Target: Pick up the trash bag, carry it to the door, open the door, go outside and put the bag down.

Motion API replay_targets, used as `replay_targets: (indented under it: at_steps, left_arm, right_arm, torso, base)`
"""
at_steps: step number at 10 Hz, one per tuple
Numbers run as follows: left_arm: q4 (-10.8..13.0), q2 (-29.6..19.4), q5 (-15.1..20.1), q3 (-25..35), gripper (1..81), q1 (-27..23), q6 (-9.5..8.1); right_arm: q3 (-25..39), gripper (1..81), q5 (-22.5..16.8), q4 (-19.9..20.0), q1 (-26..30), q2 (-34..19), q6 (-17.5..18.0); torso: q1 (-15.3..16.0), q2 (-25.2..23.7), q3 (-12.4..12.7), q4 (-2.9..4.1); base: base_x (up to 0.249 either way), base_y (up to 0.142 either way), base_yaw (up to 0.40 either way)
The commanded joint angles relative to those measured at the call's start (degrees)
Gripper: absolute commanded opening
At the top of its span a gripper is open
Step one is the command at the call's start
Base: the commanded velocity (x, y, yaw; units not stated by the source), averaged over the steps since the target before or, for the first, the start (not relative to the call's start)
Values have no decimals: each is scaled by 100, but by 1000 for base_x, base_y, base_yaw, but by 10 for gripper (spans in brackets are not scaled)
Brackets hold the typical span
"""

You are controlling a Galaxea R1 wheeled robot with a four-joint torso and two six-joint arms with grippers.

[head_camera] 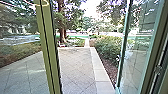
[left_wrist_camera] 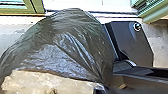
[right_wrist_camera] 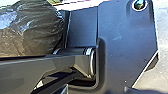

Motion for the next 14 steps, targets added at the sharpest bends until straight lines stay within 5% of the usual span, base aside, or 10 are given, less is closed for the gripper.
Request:
replay_targets:
  at_steps: [1,2,3,7,14]
  left_arm:
    - [71,19,267,-6,10,-317,46]
    - [63,19,267,3,10,-317,46]
    - [63,19,267,3,10,-317,46]
    - [63,27,267,3,10,-317,46]
    - [71,36,259,3,10,-317,46]
  right_arm:
    - [54,811,-335,-26,314,65,-19]
    - [54,811,-335,-35,331,74,-19]
    - [45,811,-335,-35,332,74,-19]
    - [27,811,-335,-35,323,74,-19]
    - [36,811,-335,-44,305,74,-19]
  torso:
    - [0,0,-536,0]
    - [0,0,-555,0]
    - [-2,-2,-105,0]
    - [0,0,-441,0]
    - [0,0,-426,0]
  base:
    - [0,-102,0]
    - [0,-102,0]
    - [0,-102,0]
    - [0,-102,0]
    - [0,-68,0]
